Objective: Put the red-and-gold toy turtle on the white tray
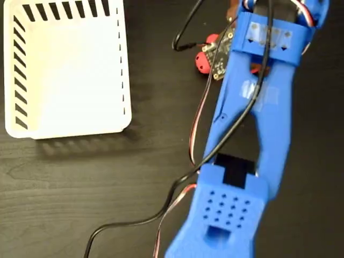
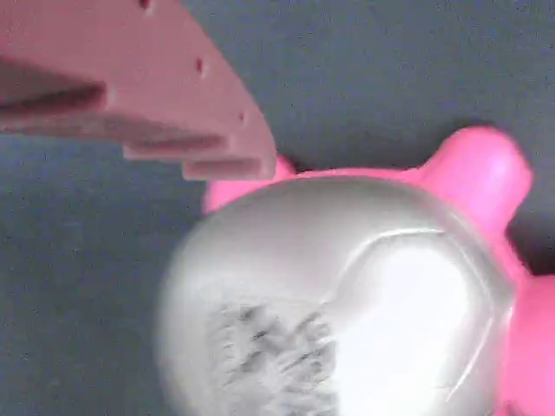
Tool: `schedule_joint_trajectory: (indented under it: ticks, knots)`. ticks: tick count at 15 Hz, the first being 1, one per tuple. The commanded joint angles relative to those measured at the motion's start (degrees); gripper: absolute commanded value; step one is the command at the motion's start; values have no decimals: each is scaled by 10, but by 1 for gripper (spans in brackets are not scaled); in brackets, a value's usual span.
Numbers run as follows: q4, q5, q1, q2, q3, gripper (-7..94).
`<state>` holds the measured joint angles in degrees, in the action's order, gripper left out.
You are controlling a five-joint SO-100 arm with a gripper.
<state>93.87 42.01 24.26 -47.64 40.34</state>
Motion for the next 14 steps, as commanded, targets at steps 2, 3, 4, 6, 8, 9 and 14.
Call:
schedule_joint_trajectory:
  ticks: [2, 3, 4, 6, 8, 9, 14]
  knots:
    - [8, 14, 2, -2, -34, 59]
    - [7, 14, -1, 9, -37, 59]
    - [4, 14, -2, 20, -42, 59]
    - [-11, 9, -4, 39, -54, 59]
    - [-11, 8, -4, 54, -71, 59]
    - [-11, 8, -4, 64, -81, 58]
    - [-10, 8, -4, 96, -115, 39]
